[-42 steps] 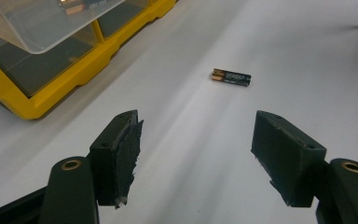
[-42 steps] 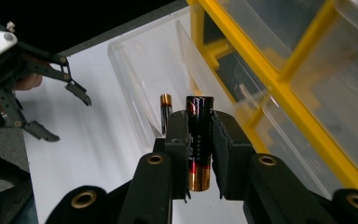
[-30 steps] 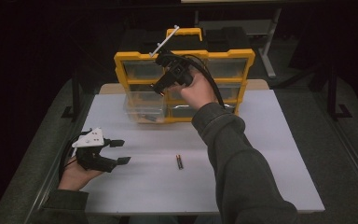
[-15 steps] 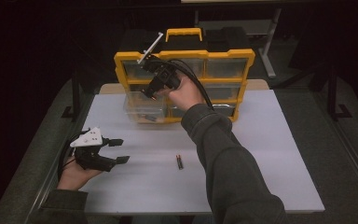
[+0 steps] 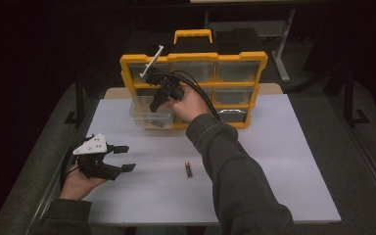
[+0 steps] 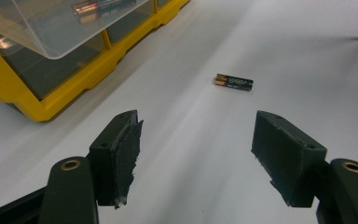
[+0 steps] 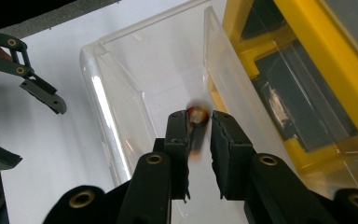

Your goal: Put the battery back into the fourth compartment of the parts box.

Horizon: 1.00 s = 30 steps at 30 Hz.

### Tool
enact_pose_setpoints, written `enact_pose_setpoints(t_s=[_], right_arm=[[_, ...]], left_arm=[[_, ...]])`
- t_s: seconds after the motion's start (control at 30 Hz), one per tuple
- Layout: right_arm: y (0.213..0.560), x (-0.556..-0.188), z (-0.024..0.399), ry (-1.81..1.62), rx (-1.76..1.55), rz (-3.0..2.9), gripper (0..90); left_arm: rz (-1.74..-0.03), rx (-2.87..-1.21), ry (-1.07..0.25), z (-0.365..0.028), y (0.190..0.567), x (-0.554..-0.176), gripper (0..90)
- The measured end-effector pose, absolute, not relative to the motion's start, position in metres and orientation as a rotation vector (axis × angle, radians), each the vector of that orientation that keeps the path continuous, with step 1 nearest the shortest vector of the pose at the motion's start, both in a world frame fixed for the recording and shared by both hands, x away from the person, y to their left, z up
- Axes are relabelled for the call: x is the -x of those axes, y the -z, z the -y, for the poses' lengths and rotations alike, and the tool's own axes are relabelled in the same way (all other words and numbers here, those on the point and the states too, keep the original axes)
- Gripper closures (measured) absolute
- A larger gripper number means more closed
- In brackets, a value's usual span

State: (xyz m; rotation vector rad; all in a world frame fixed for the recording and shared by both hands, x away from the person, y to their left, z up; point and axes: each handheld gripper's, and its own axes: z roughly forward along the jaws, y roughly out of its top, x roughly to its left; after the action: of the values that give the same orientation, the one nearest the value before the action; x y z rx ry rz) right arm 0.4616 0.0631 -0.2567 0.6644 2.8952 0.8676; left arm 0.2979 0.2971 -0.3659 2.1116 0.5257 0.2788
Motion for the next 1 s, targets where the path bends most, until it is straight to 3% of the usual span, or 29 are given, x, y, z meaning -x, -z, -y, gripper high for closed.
enact_pose_setpoints(t_s=[0.47,1.0], right_arm=[[0.238,-0.445,-0.039,-0.993,-0.682,-2.835,70.6],[0.232,-0.42,0.031,-1.127,-0.788,-2.727,66.1]], left_arm=[[-0.523,-2.109,-0.288,-0.298,0.365,-0.298,31.7],[-0.509,-2.126,-0.296,-0.295,0.364,-0.298,31.7]])
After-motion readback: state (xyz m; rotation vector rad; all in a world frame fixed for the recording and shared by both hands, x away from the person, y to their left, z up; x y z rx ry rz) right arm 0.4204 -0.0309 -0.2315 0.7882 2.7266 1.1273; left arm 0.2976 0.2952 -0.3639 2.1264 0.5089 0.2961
